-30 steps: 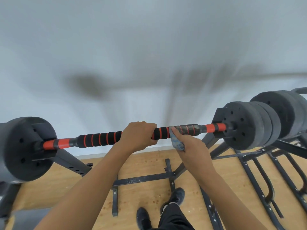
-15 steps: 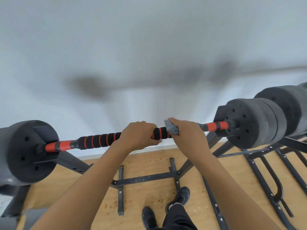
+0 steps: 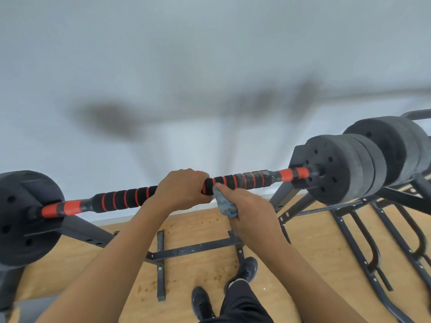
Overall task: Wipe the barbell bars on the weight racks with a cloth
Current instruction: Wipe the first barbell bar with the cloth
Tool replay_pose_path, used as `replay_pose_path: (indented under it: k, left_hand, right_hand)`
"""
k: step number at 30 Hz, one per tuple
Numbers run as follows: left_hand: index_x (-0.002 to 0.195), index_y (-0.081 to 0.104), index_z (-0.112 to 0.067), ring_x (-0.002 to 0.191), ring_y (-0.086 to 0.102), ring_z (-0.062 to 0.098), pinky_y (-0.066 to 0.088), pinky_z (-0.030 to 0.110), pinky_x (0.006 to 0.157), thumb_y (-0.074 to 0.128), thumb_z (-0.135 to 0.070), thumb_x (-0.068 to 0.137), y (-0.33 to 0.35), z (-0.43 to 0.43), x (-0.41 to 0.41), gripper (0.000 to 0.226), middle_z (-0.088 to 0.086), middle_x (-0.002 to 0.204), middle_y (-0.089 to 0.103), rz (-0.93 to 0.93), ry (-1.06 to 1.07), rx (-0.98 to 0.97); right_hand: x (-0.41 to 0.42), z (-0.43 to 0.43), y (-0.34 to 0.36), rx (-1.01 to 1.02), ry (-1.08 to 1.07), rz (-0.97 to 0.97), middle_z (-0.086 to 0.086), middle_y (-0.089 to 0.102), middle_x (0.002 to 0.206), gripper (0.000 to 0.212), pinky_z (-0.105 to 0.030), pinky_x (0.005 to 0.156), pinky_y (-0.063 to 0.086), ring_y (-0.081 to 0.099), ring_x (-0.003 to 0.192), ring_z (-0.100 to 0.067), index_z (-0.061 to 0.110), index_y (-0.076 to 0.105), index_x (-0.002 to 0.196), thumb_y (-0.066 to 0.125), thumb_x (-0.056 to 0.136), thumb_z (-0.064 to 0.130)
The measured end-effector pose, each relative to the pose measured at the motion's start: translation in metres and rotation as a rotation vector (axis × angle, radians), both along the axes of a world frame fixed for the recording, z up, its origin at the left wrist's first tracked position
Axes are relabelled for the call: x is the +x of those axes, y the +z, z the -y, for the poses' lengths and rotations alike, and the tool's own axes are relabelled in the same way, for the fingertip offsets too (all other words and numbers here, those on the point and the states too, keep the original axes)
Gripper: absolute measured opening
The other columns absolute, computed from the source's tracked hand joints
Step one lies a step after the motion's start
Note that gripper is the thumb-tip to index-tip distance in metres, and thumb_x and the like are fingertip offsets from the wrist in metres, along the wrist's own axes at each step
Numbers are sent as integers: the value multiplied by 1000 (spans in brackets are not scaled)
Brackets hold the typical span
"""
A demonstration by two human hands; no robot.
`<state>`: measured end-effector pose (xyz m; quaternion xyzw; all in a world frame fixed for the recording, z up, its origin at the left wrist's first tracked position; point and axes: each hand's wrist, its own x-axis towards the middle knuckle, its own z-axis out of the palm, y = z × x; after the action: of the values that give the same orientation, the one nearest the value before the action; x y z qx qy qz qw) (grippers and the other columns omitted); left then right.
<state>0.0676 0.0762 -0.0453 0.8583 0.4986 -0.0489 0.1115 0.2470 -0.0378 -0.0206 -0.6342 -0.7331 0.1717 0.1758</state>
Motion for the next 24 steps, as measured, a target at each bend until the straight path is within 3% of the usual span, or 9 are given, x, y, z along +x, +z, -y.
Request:
replay_pose_path:
  k: [4,8,11,15,19,21,24]
  left_hand:
    - [96,62,-31,65,60,6,55,27,66,63,-59,93,-2,-1,-2,28,-12,74,65,25,-2,-28]
    - [93,60,-29,70,62,9,59,32,72,64,-58,92,0,-4,-2,29,-10,78,65,10,-7,-68]
    - [88,56,-30,69,61,9,59,32,72,65,-58,93,0,-3,-2,30,-10,77,63,14,-12,-66]
    - [95,55,-32,69,59,7,57,29,71,68,-54,91,-1,-5,-4,26,-11,78,61,14,0,-89]
    - [105,54,-33,72,58,8,50,26,70,73,-51,90,0,-7,-2,30,-12,82,59,13,-9,-154]
    - [106,55,-32,71,60,8,48,24,65,74,-52,90,3,-12,-2,32,-10,84,61,34,-13,-254]
    - [108,60,-24,63,63,12,57,28,61,79,-49,89,9,-24,-3,36,0,82,67,159,13,-584]
  right_hand:
    - [-4,-29,7,80,-53,9,4,64,101,63,-41,70,57,61,88,-20,37,43,148,61,92,16]
    - [-3,-26,-4,3,-8,112,7,62,105,64,-38,74,57,62,90,-19,40,36,152,60,95,22]
    - [2,-9,-11,5,7,86,7,60,97,71,-36,66,55,61,83,-18,38,37,154,66,91,19]
    - [8,-11,3,105,-53,27,7,66,98,61,-36,65,55,62,83,-17,35,52,145,67,89,15]
    - [12,-38,12,42,-127,198,5,68,99,42,-35,67,57,64,87,-19,35,53,137,55,96,22]
    - [10,-38,9,-8,-140,205,4,68,99,38,-35,70,58,64,86,-20,33,54,133,54,97,22]
    - [11,-27,0,-62,-115,184,5,64,107,58,-31,70,53,61,88,-17,37,37,150,54,97,19]
